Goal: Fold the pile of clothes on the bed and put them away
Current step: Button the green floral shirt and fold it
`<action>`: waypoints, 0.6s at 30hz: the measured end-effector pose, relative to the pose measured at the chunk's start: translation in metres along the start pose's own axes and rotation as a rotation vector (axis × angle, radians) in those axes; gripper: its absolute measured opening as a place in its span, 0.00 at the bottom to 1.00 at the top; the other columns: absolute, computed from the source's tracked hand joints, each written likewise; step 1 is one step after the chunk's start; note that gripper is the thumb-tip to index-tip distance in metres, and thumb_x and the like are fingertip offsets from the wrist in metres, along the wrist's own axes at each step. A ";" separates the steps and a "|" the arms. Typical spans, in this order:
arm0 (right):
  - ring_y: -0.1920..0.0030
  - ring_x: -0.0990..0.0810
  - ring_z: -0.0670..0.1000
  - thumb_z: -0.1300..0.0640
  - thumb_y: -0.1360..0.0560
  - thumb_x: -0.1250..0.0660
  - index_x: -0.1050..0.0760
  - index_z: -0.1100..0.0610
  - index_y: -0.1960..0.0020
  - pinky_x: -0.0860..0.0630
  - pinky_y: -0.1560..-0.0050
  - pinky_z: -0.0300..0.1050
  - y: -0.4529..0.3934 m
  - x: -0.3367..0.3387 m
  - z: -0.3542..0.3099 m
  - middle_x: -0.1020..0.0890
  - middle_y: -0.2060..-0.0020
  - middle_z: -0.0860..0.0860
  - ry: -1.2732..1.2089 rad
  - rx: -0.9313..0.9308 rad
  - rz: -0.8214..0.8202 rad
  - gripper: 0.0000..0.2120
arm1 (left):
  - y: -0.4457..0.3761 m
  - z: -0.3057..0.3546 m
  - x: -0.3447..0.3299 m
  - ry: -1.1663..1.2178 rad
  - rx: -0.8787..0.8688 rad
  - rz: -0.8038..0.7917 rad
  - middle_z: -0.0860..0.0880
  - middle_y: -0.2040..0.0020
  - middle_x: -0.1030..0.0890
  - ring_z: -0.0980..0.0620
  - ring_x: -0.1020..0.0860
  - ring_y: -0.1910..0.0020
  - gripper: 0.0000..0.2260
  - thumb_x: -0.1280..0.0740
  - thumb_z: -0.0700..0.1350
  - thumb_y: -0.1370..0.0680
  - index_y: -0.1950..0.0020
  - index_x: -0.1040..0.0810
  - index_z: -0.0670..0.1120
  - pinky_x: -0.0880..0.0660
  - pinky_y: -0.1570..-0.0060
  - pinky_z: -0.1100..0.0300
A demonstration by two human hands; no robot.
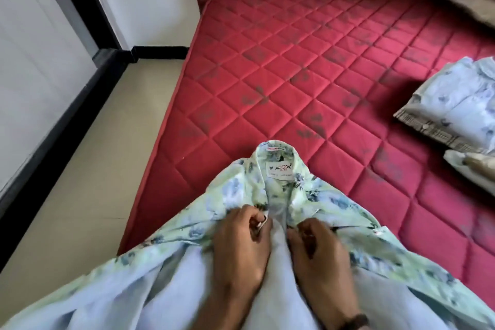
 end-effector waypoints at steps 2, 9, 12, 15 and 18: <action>0.65 0.27 0.48 0.60 0.24 0.27 0.25 0.53 0.61 0.34 0.64 0.43 0.000 -0.010 0.002 0.24 0.66 0.47 -0.027 0.069 0.124 0.10 | 0.005 -0.005 -0.009 0.066 -0.013 0.074 0.57 0.62 0.23 0.57 0.26 0.66 0.10 0.21 0.46 0.27 0.57 0.22 0.54 0.27 0.63 0.59; 0.59 0.29 0.53 0.65 0.21 0.31 0.26 0.61 0.58 0.38 0.58 0.42 -0.074 -0.035 -0.013 0.24 0.60 0.56 -0.042 0.181 0.317 0.08 | -0.063 0.007 -0.044 0.128 -0.147 0.175 0.53 0.56 0.20 0.57 0.25 0.63 0.06 0.24 0.43 0.25 0.51 0.19 0.49 0.31 0.58 0.66; 0.58 0.28 0.56 0.66 0.22 0.30 0.26 0.62 0.56 0.38 0.58 0.46 -0.131 -0.045 -0.016 0.24 0.59 0.59 -0.045 0.177 0.325 0.06 | -0.119 0.016 -0.061 0.115 -0.194 0.172 0.49 0.55 0.20 0.48 0.21 0.61 0.05 0.26 0.42 0.24 0.51 0.19 0.47 0.26 0.58 0.54; 0.58 0.25 0.63 0.66 0.23 0.31 0.26 0.64 0.56 0.44 0.60 0.45 -0.193 -0.059 -0.014 0.23 0.58 0.62 -0.032 0.154 0.276 0.05 | -0.174 0.020 -0.077 0.080 -0.167 0.187 0.46 0.56 0.19 0.43 0.20 0.59 0.06 0.25 0.41 0.26 0.51 0.19 0.46 0.24 0.57 0.48; 0.59 0.24 0.63 0.64 0.23 0.30 0.25 0.63 0.57 0.44 0.60 0.44 -0.227 -0.063 -0.018 0.22 0.61 0.59 -0.037 0.144 0.200 0.07 | -0.204 0.025 -0.086 0.065 -0.104 0.136 0.46 0.56 0.19 0.43 0.20 0.57 0.05 0.25 0.41 0.27 0.52 0.19 0.46 0.23 0.55 0.48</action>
Point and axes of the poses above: each hand's wrist, its own y-axis away from the middle knuckle, its own x-axis out of the back of the hand, z = x × y, the point moved 9 cm from there along -y, towards the middle knuckle
